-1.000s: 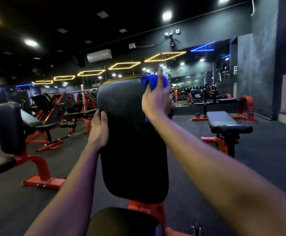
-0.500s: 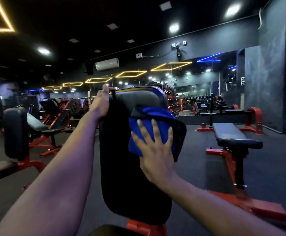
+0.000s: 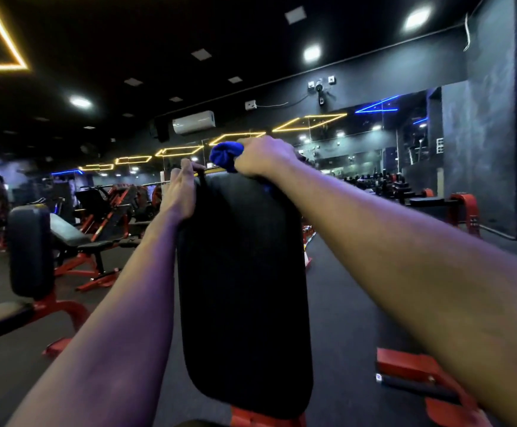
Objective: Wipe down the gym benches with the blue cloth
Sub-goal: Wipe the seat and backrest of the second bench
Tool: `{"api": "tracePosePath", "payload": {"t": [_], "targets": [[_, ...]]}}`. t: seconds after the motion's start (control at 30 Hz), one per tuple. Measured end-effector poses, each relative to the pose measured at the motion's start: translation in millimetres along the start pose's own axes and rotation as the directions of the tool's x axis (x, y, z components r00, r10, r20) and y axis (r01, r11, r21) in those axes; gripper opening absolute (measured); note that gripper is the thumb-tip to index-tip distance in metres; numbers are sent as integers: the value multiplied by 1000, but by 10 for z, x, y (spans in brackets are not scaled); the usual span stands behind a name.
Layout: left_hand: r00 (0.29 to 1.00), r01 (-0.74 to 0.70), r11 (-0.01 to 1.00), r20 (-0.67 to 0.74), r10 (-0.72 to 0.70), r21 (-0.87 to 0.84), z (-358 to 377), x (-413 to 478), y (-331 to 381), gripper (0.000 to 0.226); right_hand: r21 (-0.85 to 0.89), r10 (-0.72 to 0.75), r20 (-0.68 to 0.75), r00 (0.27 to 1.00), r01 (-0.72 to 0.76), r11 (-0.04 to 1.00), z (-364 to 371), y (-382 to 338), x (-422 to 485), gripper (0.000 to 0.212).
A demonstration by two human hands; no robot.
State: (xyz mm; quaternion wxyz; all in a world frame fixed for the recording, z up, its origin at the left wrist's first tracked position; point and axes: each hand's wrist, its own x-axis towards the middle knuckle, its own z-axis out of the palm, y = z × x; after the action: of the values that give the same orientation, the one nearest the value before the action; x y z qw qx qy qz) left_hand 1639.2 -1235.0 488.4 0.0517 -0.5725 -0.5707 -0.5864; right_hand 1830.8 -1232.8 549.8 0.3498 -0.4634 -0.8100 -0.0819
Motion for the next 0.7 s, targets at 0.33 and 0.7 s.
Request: {"api": "tracePosePath", "payload": {"t": [0.33, 0.7], "targets": [[968, 2, 997, -250, 18, 80, 343, 95, -41, 41, 63, -12, 169, 986, 2, 998, 25, 170, 556, 48], [966, 180, 979, -204, -157, 98, 159, 202, 350, 43, 172, 79, 354, 932, -148, 974, -237, 146, 462, 31]]}}
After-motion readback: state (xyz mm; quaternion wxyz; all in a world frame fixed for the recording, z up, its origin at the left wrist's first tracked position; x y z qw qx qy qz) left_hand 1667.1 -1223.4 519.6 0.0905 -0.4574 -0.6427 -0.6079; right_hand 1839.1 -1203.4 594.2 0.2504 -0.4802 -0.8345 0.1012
